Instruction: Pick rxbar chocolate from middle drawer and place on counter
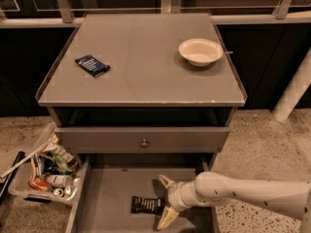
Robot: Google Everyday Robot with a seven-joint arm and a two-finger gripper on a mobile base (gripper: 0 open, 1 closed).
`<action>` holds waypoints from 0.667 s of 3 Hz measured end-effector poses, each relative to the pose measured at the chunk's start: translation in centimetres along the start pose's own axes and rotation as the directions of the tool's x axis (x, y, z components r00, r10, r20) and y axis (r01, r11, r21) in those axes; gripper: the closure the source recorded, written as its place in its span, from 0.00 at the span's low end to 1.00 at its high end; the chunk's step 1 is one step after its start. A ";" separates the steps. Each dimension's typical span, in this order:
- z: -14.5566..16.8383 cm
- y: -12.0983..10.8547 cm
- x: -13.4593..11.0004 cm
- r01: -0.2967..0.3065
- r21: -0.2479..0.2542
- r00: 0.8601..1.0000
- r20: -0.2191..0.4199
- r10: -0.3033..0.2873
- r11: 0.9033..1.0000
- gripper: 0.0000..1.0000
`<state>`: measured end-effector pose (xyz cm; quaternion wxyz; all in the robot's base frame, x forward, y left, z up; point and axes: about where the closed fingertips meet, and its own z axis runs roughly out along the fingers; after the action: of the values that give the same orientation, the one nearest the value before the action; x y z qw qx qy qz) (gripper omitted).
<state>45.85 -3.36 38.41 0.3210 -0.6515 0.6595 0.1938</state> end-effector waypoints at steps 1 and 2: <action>-0.1 0.8 -0.3 -0.064 -0.002 0.998 0.028 0.064 0.998 0.00; 0.2 1.4 -0.9 -0.104 -0.007 0.994 0.044 0.104 0.995 0.00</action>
Offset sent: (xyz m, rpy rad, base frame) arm -0.0187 0.0128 0.0056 0.0854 0.1013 -0.0988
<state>44.49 -2.50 38.66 0.3233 -0.6128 0.6847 0.2263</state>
